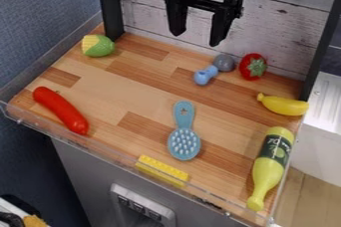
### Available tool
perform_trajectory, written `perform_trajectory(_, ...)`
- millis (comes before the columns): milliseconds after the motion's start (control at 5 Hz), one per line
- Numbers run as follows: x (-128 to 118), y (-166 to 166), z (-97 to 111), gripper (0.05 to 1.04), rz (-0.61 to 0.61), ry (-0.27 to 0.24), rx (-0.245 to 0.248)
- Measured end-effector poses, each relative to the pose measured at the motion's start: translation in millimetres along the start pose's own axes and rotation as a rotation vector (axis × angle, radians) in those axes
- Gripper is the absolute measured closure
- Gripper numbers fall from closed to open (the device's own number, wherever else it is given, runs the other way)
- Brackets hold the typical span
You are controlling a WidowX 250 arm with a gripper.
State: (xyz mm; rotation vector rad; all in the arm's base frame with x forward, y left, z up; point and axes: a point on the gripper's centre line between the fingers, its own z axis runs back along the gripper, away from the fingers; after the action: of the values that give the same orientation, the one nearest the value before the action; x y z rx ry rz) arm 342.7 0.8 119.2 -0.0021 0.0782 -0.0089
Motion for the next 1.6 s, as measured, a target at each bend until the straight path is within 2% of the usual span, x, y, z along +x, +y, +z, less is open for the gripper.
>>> perform_trajectory(200,6,-1,-5,0.083,-0.116,0.028,0.002)
perform_trajectory(400,25,-13,0,0.087,-0.306,0.023,0.008)
perform_trajectory(800,44,-38,0,0.085,-0.759,0.019,0.023)
perform_trajectory(1000,48,-46,-11,0.09,-0.99,0.007,0.036)
perform_trajectory(1200,49,-50,-38,0.09,-1.105,0.013,0.038)
perform_trajectory(1400,51,-51,-68,0.085,-1.087,0.013,0.039)
perform_trajectory(1600,50,-50,-90,0.084,-0.966,0.012,0.038)
